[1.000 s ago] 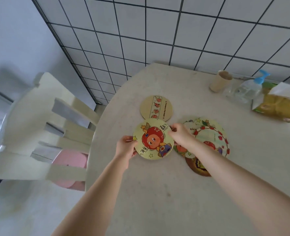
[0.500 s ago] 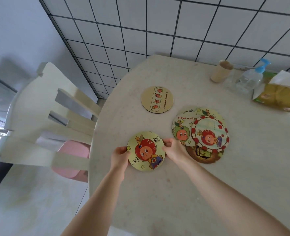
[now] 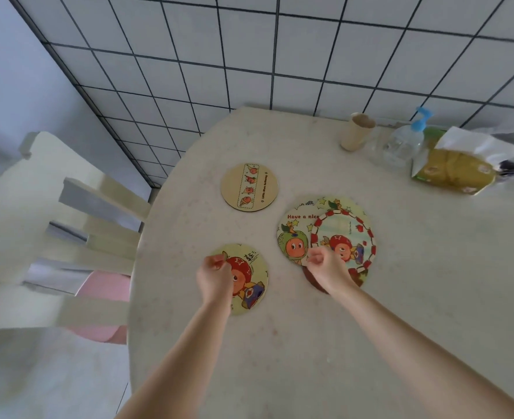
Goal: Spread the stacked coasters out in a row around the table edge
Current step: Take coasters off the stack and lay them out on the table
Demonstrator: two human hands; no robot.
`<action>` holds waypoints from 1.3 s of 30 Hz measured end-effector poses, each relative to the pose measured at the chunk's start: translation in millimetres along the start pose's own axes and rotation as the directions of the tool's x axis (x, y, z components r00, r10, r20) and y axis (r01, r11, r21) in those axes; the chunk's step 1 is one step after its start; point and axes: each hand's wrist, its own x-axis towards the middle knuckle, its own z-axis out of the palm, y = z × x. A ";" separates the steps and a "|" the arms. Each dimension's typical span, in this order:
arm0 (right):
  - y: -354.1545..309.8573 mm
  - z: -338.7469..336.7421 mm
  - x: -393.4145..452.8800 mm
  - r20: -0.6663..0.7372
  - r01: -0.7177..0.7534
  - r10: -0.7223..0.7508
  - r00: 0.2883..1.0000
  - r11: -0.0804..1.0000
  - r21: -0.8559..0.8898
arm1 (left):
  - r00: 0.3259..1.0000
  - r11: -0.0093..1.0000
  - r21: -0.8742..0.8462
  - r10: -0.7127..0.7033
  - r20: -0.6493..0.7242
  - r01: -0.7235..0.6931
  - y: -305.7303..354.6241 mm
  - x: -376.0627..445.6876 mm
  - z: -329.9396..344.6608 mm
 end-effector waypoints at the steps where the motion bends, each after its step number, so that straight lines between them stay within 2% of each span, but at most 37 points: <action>1: 5.6 -12.3 3.8 -0.037 -0.016 0.016 0.999 1.000 -0.009 | 1.000 1.000 0.000 0.009 0.025 -0.009 5.0 -2.8 11.9; 7: 38.1 -74.2 26.7 -0.202 -0.136 0.131 0.971 0.991 -0.013 | 0.968 0.985 0.100 0.117 0.220 -0.142 24.9 -22.0 91.4; 13: 55.5 -103.5 49.8 -0.201 -0.238 0.237 0.950 0.971 0.018 | 0.919 0.943 0.247 0.121 0.375 -0.225 37.6 -34.3 154.4; 20: 57.0 -113.3 65.5 -0.120 -0.334 0.349 0.929 0.933 0.132 | 0.934 0.929 0.307 0.096 0.343 -0.208 46.3 -45.1 180.9; 24: 52.8 -117.0 68.7 -0.101 -0.327 0.357 0.929 0.915 0.235 | 0.941 0.963 0.250 0.010 0.339 -0.100 50.6 -46.9 179.8; 28: 36.6 -118.9 70.1 -0.100 -0.267 0.299 0.949 0.930 0.253 | 0.934 0.973 0.202 0.031 0.356 -0.109 51.6 -48.7 176.6; 33: 14.0 -109.4 75.6 -0.078 -0.206 0.232 0.970 0.946 0.251 | 0.962 0.996 0.078 0.024 0.271 -0.046 46.1 -34.2 156.0; 39: -4.4 -78.3 77.7 -0.033 -0.113 0.117 0.993 0.987 0.110 | 0.991 0.973 0.216 0.060 0.121 -0.086 35.7 -15.3 134.9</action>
